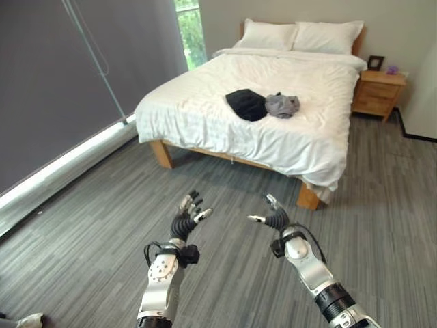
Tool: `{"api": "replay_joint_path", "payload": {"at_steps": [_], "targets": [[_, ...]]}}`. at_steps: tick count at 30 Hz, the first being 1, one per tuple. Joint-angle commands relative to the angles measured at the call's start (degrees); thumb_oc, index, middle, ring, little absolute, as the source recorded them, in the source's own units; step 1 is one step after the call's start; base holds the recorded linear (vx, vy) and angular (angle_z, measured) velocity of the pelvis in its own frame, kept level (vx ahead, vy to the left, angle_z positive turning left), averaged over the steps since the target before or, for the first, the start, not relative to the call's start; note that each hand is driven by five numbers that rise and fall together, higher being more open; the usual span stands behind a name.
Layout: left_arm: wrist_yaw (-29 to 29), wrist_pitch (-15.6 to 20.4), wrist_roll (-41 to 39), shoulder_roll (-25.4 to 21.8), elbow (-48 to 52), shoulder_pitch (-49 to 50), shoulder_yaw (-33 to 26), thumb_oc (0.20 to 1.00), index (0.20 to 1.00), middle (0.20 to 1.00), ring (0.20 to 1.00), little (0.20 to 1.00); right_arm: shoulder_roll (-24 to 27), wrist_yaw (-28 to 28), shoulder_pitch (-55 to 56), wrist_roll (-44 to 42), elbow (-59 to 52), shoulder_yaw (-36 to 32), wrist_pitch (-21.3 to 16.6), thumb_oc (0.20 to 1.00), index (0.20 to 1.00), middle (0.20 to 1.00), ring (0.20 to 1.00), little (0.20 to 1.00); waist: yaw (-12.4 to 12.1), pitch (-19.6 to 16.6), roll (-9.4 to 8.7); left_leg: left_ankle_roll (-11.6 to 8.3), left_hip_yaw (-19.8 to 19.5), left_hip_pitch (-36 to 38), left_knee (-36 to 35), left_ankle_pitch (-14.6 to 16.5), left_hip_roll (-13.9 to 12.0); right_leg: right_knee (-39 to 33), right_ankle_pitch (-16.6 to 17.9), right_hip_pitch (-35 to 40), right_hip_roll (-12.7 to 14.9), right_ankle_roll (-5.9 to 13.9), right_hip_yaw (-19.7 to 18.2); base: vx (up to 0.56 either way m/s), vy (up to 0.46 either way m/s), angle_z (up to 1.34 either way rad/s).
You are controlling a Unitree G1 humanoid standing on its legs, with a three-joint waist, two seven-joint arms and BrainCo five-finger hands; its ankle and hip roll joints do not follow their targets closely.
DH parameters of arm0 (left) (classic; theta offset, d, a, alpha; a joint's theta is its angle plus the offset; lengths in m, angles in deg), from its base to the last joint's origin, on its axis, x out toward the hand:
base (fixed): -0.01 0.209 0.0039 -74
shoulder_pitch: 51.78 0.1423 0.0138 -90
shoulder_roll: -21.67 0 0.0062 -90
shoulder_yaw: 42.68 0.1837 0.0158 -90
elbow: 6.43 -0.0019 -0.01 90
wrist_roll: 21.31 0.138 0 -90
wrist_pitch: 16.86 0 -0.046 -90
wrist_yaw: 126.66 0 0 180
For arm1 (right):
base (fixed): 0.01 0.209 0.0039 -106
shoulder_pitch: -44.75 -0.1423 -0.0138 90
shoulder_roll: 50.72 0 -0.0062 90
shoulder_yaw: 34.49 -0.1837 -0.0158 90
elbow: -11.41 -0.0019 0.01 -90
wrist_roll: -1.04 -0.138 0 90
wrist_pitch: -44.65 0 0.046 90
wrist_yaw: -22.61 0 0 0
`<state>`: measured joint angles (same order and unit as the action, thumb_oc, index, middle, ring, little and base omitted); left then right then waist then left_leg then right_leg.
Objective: Pick up bed clothes into laundry basket.
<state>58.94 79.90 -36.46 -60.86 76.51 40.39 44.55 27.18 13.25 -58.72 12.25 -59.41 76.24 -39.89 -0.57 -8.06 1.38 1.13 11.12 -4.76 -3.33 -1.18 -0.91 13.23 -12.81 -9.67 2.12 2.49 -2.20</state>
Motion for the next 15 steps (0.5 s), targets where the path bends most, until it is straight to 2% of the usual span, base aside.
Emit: {"api": "replay_joint_path", "payload": {"at_steps": [1, 5, 6, 7, 8, 9, 10, 12, 13, 14, 15], "targets": [[3.0, 2.5, -1.9, -1.5, 3.2, -3.4, -2.3, 1.0, 1.0, 1.0, 1.0, 1.0, 2.2, -0.6, -1.7, -1.8, -6.1, -3.0, -2.0, 1.0, 1.0, 1.0, 1.0, 1.0, -0.7, 1.7, -2.38, -4.22, -0.8, 5.3, -1.7, 0.3, 0.0, -18.2, 14.7, 9.5, 0.4, -0.17, -2.6, 0.06, 0.026, 0.09], [4.9, 0.9, -3.2, -1.7, 6.2, -1.8, -2.9, 1.0, 1.0, 1.0, 1.0, 1.0, 2.0, -1.7, -0.8, -3.2, -11.5, -3.8, -3.0, 1.0, 1.0, 1.0, 1.0, 1.0, -0.9, 2.7, -3.0, -3.59, -1.1, 5.8, -1.7, 0.7, 0.4, -17.4, 14.8, 11.4, 1.3, 0.72, -1.7, 0.11, 0.011, 0.07], [4.9, 0.6, -3.3, -1.4, 6.1, -1.6, -3.0, 1.0, 1.0, 1.0, 1.0, 1.0, 1.9, -2.4, -1.2, -3.0, -11.7, -3.7, -3.3, 1.0, 1.0, 1.0, 1.0, 1.0, -1.0, 3.1, -3.0, -3.75, -0.9, 6.0, -1.7, 0.8, 0.1, -14.7, 14.8, 10.0, 1.2, 1.7, -1.6, 0.0, 0.0, 0.0], [4.8, 0.2, -3.3, -0.8, 6.0, -1.6, -2.9, 1.0, 1.0, 1.0, 1.0, 1.0, 2.2, -3.1, -1.8, -2.7, -11.7, -3.6, -3.8, 1.0, 1.0, 1.0, 1.0, 1.0, -1.4, 3.4, -2.62, -3.89, -0.4, 5.8, -1.7, 0.9, -0.3, -9.5, 13.3, 7.3, 0.6, 3.39, -1.8, 0.04, -0.007, -0.01], [4.4, -0.1, -3.2, -0.4, 5.3, -1.4, -2.7, 1.0, 1.0, 1.0, 1.0, 1.0, 2.0, -3.9, -2.0, -2.6, -12.0, -3.9, -3.9, 1.0, 1.0, 1.0, 1.0, 1.0, -1.2, 4.2, -2.29, -4.03, -0.9, 5.9, -1.7, 0.6, -0.7, -4.5, 14.2, 4.6, -0.5, 4.5, -2.5, 0.02, -0.016, -0.06], [4.2, -0.2, -3.3, 0.0, 4.7, -1.4, -2.5, 1.0, 1.0, 1.0, 1.0, 1.0, 2.5, -4.2, -2.3, -1.8, -12.2, -4.1, -3.9, 1.0, 1.0, 1.0, 1.0, 1.0, -1.3, 4.5, -2.01, -4.31, -0.8, 5.2, -1.7, 0.4, -1.1, 1.0, 13.5, 0.1, -1.4, 5.1, -3.3, 0.05, -0.016, -0.01], [4.0, -0.3, -3.4, 0.2, 4.3, -1.4, -2.3, 1.0, 1.0, 1.0, 1.0, 1.0, 2.4, -4.5, -2.3, -1.6, -12.1, -4.2, -4.0, 1.0, 1.0, 1.0, 1.0, 1.0, -1.2, 4.7, -1.89, -4.36, -0.4, 5.1, -1.7, 0.6, -1.3, 1.6, 13.6, -2.0, -1.3, 4.91, -2.8, 0.08, -0.024, -0.11], [3.7, 0.0, -3.2, 0.7, 3.1, -1.6, -1.2, 1.0, 1.0, 1.0, 1.0, 1.0, 2.3, -4.3, -2.1, -1.9, -12.2, -4.4, -4.1, 1.0, 1.0, 1.0, 1.0, 1.0, -0.9, 4.7, -2.48, -4.31, 0.6, 5.4, -1.7, 2.3, -0.7, -2.0, 14.3, -6.3, -1.0, 2.88, -0.4, 0.2, -0.058, -0.11], [3.6, 0.2, -3.2, 0.8, 2.7, -1.7, -0.5, 1.0, 1.0, 1.0, 1.0, 1.0, 2.1, -4.2, -2.0, -1.8, -12.1, -4.2, -4.1, 1.0, 1.0, 1.0, 1.0, 1.0, -0.6, 4.9, -2.87, -4.16, 1.0, 6.2, -1.7, 3.3, -0.2, -5.2, 16.4, -7.7, 0.0, 2.26, 1.6, 0.2, -0.058, -0.14], [3.6, 0.2, -3.2, 0.8, 2.6, -1.7, -0.5, 1.0, 1.0, 1.0, 1.0, 1.0, 2.1, -4.2, -2.0, -1.8, -12.1, -4.3, -4.2, 1.0, 1.0, 1.0, 1.0, 1.0, -0.5, 4.8, -2.76, -4.13, 0.9, 6.2, -1.7, 3.4, -0.4, -5.9, 16.8, -7.3, 0.0, 2.26, 1.9, 0.4, -0.065, -0.07], [3.8, 0.7, -3.1, 0.4, 2.1, -1.9, 0.5, 1.0, 1.0, 1.0, 1.0, 1.0, 1.8, -3.9, -2.0, -1.1, -11.9, -3.6, -4.7, 1.0, 1.0, 1.0, 1.0, 1.0, 0.2, 5.5, -3.35, -4.17, 1.2, 9.3, -1.7, 5.9, 0.1, -16.2, 21.5, -8.9, 2.4, 1.94, 7.4, 0.42, -0.034, 0.06]]}}
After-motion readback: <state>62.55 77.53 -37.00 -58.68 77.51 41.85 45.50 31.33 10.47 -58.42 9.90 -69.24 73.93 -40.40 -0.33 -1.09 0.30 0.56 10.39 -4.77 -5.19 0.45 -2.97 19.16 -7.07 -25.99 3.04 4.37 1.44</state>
